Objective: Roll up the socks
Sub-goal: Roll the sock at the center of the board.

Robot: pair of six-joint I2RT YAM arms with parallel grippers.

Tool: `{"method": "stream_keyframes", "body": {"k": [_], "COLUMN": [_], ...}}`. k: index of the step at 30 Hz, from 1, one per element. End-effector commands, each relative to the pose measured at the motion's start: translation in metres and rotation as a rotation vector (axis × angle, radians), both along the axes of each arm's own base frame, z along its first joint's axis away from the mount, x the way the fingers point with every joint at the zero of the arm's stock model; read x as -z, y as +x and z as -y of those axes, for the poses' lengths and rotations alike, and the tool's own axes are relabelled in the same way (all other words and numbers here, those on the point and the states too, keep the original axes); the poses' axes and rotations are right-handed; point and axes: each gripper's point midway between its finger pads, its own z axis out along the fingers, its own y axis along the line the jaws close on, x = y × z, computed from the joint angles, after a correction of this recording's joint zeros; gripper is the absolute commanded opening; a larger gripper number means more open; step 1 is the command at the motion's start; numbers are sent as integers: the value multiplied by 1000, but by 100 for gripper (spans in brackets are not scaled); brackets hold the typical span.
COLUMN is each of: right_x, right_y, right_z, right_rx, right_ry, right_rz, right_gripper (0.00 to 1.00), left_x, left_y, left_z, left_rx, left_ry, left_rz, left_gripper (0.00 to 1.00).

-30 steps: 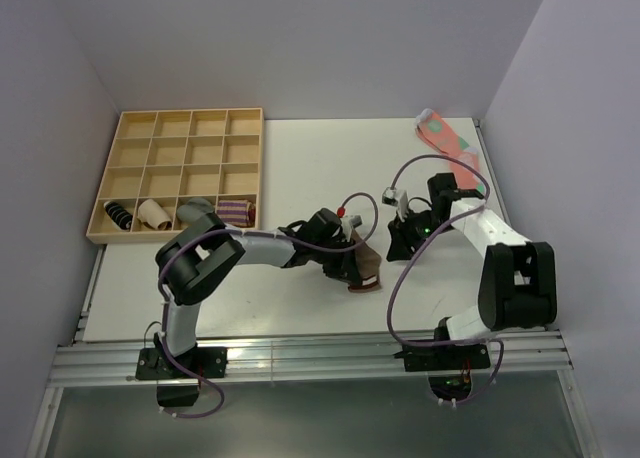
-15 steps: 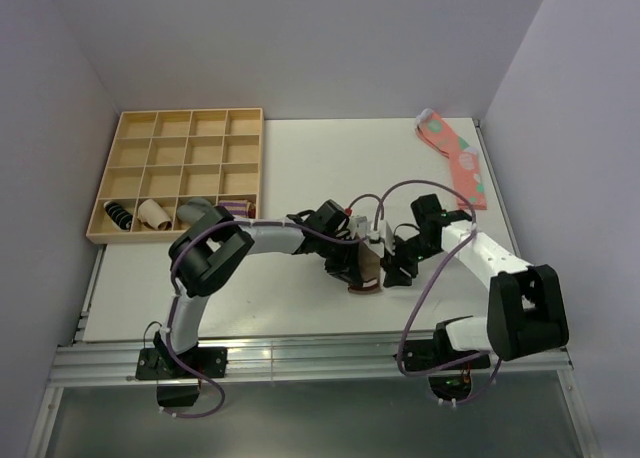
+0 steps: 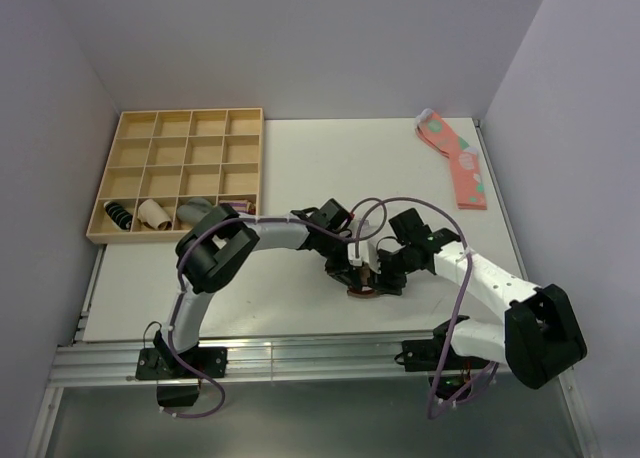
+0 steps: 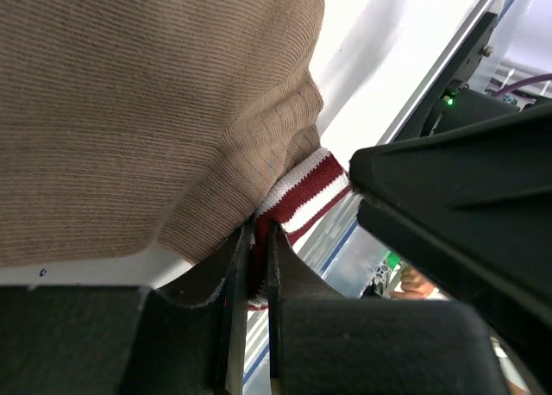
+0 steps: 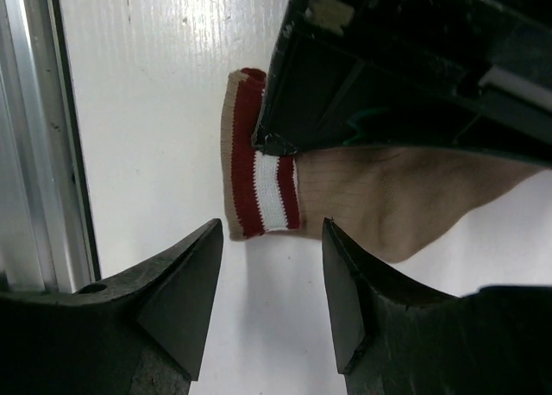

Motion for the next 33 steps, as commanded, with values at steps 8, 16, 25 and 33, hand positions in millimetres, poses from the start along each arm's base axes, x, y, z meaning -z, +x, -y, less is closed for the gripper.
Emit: {"method": "stream_keyframes", "body": {"k": [8, 16, 25, 33], "right_x": [21, 30, 40, 43], "right_y": [-4, -4, -1, -3], "right_z": [-11, -15, -14, -12], "right_rx": [-48, -51, -13, 28], "right_ry": [-70, -91, -146, -165], "right_rz": [77, 73, 23, -26], "right_gripper": [57, 54, 26, 16], "left_x": [41, 42, 42, 47], "left_y": [-10, -10, -13, -15], "left_z": [-32, -31, -31, -31], "left_rx": [28, 35, 35, -45], "left_ry": [184, 176, 156, 130], "left_rz": [-53, -66, -76, -113], "left_gripper": [0, 0, 0, 5]}}
